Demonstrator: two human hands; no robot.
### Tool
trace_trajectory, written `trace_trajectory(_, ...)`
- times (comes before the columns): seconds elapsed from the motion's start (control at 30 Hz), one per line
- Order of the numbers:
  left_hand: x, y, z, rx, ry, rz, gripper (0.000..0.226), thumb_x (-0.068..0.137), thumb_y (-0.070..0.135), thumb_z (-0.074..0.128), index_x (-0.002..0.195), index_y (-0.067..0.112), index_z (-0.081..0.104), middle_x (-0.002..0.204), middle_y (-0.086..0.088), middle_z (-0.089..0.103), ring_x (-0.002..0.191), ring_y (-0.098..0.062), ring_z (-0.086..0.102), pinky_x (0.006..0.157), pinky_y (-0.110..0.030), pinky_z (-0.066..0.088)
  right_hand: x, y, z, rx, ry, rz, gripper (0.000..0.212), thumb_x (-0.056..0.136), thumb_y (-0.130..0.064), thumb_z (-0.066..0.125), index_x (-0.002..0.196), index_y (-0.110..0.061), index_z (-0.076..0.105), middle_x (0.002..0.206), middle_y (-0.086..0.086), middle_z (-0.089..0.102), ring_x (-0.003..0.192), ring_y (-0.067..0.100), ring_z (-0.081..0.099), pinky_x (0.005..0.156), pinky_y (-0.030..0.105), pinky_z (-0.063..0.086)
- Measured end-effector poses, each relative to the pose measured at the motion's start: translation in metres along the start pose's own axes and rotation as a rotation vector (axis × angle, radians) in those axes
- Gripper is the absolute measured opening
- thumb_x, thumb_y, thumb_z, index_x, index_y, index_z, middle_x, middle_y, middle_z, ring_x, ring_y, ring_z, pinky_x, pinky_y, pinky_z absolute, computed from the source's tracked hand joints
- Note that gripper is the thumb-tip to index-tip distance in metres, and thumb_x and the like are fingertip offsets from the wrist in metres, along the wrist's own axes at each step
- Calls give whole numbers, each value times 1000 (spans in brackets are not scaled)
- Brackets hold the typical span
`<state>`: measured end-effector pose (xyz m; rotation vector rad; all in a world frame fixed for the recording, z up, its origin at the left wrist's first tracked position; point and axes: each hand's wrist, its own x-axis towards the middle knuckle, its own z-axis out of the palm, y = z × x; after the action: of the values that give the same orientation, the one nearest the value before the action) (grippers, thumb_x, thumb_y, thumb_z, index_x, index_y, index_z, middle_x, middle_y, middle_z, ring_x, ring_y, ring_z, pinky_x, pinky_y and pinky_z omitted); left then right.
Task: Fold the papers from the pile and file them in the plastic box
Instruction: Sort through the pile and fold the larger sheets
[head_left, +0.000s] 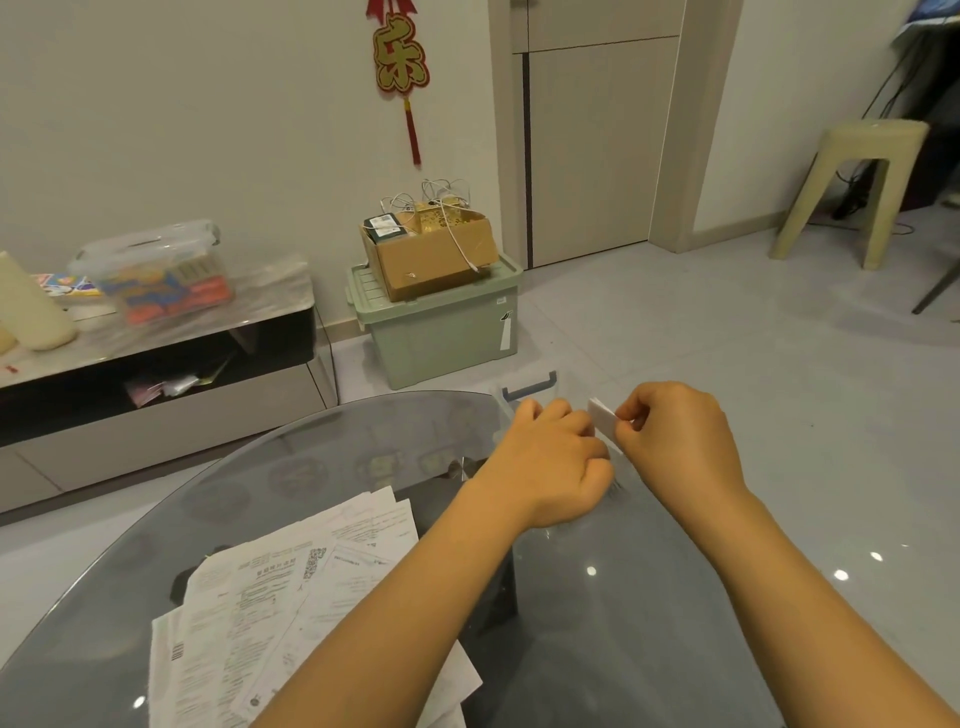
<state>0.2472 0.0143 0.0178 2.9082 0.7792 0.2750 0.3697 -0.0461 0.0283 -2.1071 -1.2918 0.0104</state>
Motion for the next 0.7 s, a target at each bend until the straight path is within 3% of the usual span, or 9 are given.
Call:
trace_trajectory(0.1, -1, -2, 2, -8, 14, 5, 82, 72, 42, -3, 99, 16, 69, 118, -1, 56, 97, -15, 37, 93, -34, 22, 1, -7, 5, -154, -85, 18, 15, 84, -14, 58, 83, -6, 70, 84, 10, 66, 74, 26, 60, 59, 29, 44)
trace_trajectory(0.23, 1, -3, 6, -88, 49, -26, 76, 71, 41, 1, 94, 15, 68, 106, -1, 61, 94, -16, 43, 96, -34, 26, 5, -15, 1, -378, -125, 36, 18, 87, -30, 56, 90, -18, 70, 98, 2, 59, 75, 20, 50, 60, 25, 34)
trace_trajectory(0.3, 1, -6, 7, -186, 82, -62, 75, 70, 41, 4, 98, 13, 67, 103, -2, 64, 95, -18, 49, 99, -35, 29, 7, -14, 0, -386, -164, 48, 19, 86, -33, 58, 95, -20, 69, 107, 2, 55, 85, 22, 55, 64, 27, 35)
trace_trajectory(0.4, 0, -7, 6, -210, 59, -61, 74, 72, 41, 7, 112, 13, 63, 107, -2, 65, 101, -17, 52, 101, -34, 27, 7, -11, 1, -325, -211, 54, 20, 87, -29, 57, 96, -16, 69, 108, 5, 52, 91, 26, 57, 65, 29, 38)
trace_trajectory(0.57, 0, -2, -3, -145, -41, -55, 60, 82, 31, 15, 125, 24, 57, 127, 4, 56, 108, -13, 42, 100, -33, 20, 8, -5, -2, -131, -250, 61, 17, 80, -18, 60, 81, -5, 70, 86, 10, 56, 70, 26, 52, 57, 27, 38)
trace_trajectory(0.7, 4, 2, -5, -32, -121, -84, 65, 82, 35, 10, 129, 31, 56, 136, 1, 46, 113, -14, 36, 100, -35, 19, 10, 1, -10, 91, -201, 113, 18, 84, -9, 51, 90, -8, 68, 72, 3, 60, 69, 25, 56, 59, 30, 43)
